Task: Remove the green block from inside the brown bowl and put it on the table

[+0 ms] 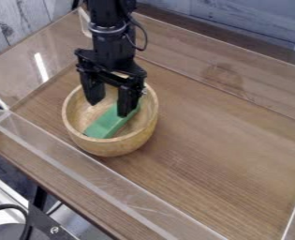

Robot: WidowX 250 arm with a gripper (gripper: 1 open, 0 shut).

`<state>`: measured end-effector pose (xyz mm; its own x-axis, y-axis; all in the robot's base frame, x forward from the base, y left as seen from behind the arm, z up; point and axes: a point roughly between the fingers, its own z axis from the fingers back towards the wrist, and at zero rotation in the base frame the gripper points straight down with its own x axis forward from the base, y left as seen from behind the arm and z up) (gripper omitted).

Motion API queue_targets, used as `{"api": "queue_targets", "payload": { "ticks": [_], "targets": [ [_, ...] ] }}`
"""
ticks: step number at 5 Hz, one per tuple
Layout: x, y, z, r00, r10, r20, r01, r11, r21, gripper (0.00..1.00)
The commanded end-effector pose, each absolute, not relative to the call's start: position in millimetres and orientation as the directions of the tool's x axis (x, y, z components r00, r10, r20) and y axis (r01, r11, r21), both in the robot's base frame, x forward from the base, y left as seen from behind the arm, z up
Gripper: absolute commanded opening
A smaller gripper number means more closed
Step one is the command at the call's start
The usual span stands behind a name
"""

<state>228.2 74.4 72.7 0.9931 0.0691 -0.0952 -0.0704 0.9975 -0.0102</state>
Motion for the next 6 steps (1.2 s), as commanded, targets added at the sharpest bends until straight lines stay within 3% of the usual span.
{"api": "queue_targets", "payload": {
  "ticks": [1, 3, 6],
  "targets": [
    [232.7, 77.7, 79.8, 0.995, 0.079, -0.058, -0.08, 0.997, -0.001, 1.0],
    [233.1, 78.0, 78.4, 0.995, 0.087, -0.055, -0.087, 0.996, 0.0, 1.0],
    [230.1, 85.1, 52.4, 0.99, 0.111, -0.085, -0.11, 0.994, 0.017, 1.0]
  ]
}}
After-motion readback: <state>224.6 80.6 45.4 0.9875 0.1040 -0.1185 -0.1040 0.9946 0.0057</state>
